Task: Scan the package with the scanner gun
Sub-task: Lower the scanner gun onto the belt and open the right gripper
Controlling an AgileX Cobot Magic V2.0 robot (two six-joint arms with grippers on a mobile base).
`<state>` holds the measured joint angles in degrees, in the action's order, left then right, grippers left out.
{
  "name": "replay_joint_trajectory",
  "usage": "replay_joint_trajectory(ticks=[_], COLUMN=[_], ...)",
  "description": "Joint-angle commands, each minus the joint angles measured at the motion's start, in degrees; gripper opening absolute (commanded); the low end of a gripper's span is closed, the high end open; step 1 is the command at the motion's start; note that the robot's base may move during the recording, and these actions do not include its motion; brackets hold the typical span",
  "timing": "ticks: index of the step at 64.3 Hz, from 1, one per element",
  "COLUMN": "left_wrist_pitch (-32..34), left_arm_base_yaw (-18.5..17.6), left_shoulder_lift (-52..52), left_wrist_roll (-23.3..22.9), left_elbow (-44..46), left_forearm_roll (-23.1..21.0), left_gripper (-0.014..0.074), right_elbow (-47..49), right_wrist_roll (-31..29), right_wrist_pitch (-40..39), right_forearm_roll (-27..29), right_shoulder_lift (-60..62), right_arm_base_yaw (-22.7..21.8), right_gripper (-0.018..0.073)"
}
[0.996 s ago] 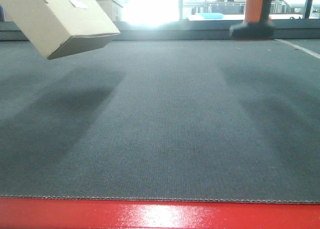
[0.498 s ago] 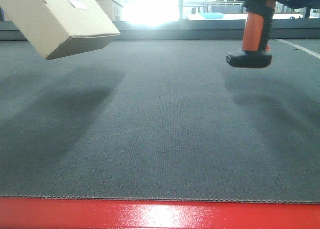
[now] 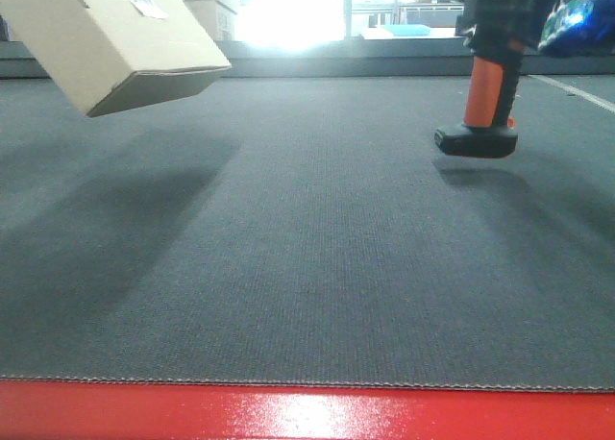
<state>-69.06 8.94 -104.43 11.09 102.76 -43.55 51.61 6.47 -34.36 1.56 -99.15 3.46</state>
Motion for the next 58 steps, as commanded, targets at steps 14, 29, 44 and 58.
replay_joint_trajectory(ticks=[14, 29, 44, 58], left_wrist_pitch=[0.0, 0.0, 0.0, -0.3], left_arm_base_yaw=[-0.2, -0.2, -0.2, -0.2], left_shoulder_lift=[0.3, 0.3, 0.3, 0.3], left_wrist_roll=[0.3, 0.3, 0.3, 0.3], left_elbow=[0.2, 0.2, 0.2, 0.2], left_forearm_roll=[-1.0, -1.0, -1.0, -1.0], left_gripper=[-0.0111, -0.0111, -0.0111, -0.0111], right_elbow=[0.3, 0.3, 0.3, 0.3], right_wrist_roll=[0.1, 0.1, 0.1, 0.1], right_wrist_pitch=[-3.5, -1.2, 0.5, 0.9], right_forearm_roll=[0.4, 0.3, -0.4, -0.5], right_shoulder_lift=[-0.5, -0.5, -0.5, -0.5], right_arm_base_yaw=[-0.3, -0.3, -0.3, -0.3], right_gripper=[-0.0154, -0.0154, -0.0145, 0.0202])
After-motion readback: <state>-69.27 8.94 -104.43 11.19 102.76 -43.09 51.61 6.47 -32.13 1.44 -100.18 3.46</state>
